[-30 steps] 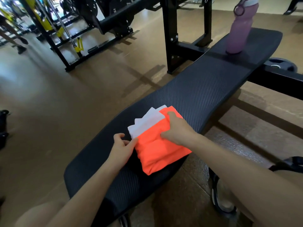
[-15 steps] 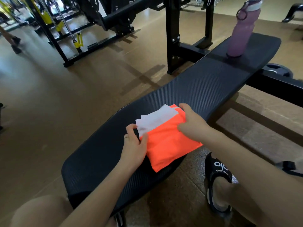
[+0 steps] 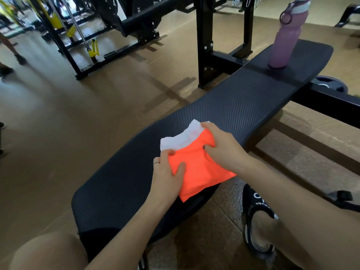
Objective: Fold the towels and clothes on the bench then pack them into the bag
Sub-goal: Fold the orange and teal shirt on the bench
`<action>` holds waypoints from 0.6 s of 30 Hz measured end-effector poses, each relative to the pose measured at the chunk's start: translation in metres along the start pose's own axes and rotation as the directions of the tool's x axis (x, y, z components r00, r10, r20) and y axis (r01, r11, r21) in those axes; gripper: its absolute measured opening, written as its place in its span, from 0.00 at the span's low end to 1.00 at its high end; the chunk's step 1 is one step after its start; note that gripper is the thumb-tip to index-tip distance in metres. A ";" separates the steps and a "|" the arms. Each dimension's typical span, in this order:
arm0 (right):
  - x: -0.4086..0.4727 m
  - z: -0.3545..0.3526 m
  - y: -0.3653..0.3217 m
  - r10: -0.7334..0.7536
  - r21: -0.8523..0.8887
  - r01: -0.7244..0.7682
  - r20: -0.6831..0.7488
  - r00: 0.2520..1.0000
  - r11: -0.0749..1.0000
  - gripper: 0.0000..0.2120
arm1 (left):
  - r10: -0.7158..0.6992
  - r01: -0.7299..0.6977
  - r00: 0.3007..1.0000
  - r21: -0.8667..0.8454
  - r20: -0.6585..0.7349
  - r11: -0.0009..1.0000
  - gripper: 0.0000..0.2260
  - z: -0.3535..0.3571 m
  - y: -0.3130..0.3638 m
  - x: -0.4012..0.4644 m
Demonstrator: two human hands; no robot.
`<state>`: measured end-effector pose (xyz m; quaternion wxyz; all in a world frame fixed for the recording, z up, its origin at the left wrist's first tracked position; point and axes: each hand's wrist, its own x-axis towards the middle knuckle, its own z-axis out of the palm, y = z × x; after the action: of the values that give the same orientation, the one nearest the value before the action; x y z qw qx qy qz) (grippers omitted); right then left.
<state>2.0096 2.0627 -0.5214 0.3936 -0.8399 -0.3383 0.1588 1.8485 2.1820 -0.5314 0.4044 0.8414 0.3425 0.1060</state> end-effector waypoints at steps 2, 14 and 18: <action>0.004 0.001 0.003 -0.029 -0.015 0.028 -0.030 0.999 0.999 0.29 | -0.034 0.034 0.999 0.003 0.021 0.999 0.18 0.002 0.000 0.000; 0.022 0.014 -0.005 0.038 -0.229 -0.054 -0.076 0.996 0.972 0.23 | -0.012 -0.017 0.994 0.262 0.107 0.965 0.36 0.013 0.002 0.005; 0.015 0.019 0.004 0.161 -0.502 -0.119 0.040 0.986 0.857 0.32 | -0.035 -0.040 0.993 0.606 0.111 0.795 0.41 0.021 0.004 0.014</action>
<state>2.0127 2.0816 -0.5367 0.1374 -0.9281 -0.3213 0.1282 1.8710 2.1769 -0.5431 0.1326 0.9318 0.3329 -0.0580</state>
